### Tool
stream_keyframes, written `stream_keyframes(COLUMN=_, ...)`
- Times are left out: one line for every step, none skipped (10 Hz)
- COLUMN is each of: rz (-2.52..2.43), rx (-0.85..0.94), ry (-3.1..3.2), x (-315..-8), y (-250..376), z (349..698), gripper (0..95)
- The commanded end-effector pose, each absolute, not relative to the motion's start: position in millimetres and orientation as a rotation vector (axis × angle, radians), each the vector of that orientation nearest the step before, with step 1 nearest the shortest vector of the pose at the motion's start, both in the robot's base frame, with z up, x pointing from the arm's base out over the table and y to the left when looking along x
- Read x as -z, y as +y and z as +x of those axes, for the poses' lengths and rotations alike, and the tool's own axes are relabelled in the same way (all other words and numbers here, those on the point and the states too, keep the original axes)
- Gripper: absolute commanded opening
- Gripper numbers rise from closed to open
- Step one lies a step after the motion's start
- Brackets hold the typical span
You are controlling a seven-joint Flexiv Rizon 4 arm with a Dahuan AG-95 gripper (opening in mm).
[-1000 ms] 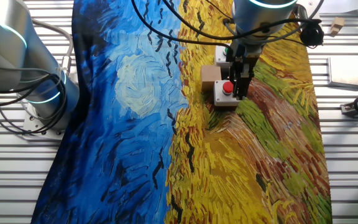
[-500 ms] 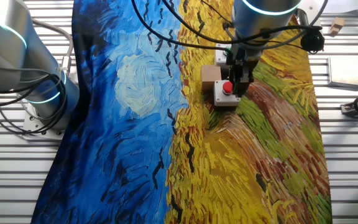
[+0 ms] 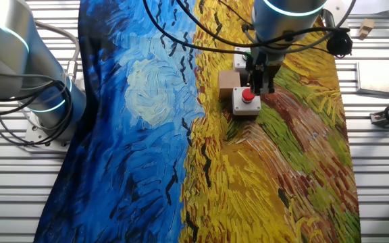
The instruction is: Turn the hands of a clock
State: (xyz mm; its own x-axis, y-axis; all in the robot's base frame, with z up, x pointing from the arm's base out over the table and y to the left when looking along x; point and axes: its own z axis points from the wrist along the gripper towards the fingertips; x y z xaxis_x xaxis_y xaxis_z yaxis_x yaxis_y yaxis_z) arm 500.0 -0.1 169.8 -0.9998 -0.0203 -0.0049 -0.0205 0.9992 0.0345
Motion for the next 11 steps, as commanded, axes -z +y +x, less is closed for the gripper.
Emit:
stream_keyframes(rz=-0.056, rx=-0.055, ry=3.136, x=-170, y=0, z=500, gripper=0.0)
stream_keyframes(rz=-0.135, rx=-0.054, ry=3.133, x=-170, y=0, z=500, gripper=0.0)
stream_keyframes(rz=-0.231, rx=-0.055, ry=3.126, x=-170, y=0, z=499, gripper=0.0)
stream_keyframes(rz=-0.254, rx=-0.057, ry=3.123, x=-170, y=0, z=499, gripper=0.0)
stream_keyframes(rz=-0.242, rx=-0.057, ry=3.125, x=-170, y=0, z=499, gripper=0.0)
stream_keyframes(rz=-0.256, rx=-0.056, ry=3.124, x=-170, y=0, z=499, gripper=0.0)
stream_keyframes(rz=-0.304, rx=-0.049, ry=3.118, x=-169, y=-1, z=499, gripper=0.0)
stream_keyframes(rz=-0.339, rx=-0.049, ry=3.114, x=-167, y=-9, z=502, gripper=0.0)
stream_keyframes(rz=-0.361, rx=-0.054, ry=3.110, x=-165, y=-18, z=504, gripper=0.0)
stream_keyframes(rz=-0.390, rx=-0.059, ry=3.106, x=-162, y=-26, z=508, gripper=0.0)
stream_keyframes(rz=-0.451, rx=-0.060, ry=3.098, x=-158, y=-38, z=515, gripper=0.0)
